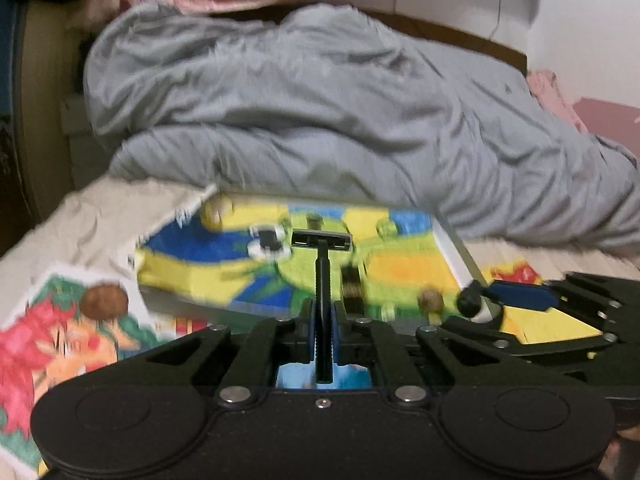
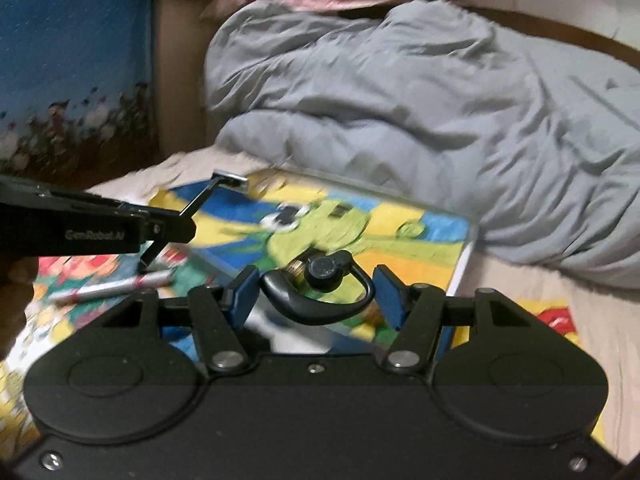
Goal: Organize rigid objects
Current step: 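Carry the razor with the left tool while the right tool carries the earphone over the tray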
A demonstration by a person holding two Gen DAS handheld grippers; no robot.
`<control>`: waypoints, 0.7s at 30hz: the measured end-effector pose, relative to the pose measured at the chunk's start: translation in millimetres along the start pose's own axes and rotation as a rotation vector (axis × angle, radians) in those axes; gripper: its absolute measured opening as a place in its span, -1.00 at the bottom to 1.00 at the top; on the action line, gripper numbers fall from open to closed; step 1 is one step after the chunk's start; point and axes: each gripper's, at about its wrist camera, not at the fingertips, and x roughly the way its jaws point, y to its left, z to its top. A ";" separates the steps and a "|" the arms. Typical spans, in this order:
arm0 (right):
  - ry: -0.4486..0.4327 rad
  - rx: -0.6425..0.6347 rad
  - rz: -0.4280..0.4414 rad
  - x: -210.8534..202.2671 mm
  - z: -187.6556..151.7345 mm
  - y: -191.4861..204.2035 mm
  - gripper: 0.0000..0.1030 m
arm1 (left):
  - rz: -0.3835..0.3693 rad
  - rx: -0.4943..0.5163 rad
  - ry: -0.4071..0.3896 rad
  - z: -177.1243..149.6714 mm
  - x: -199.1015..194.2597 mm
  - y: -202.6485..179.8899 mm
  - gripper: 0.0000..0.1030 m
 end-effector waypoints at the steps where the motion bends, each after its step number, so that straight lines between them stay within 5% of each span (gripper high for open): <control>1: -0.003 0.004 -0.004 4.8 0.6 -1.8 0.04 | 0.008 -0.008 -0.012 5.0 6.7 -0.4 -0.86; 14: 0.107 0.030 -0.056 70.5 -16.8 -9.5 0.04 | 0.045 -0.087 0.048 15.4 108.4 1.7 -0.86; 21: 0.115 0.022 -0.057 81.8 -20.8 -6.2 0.04 | 0.050 -0.111 0.092 7.2 129.5 1.3 -0.86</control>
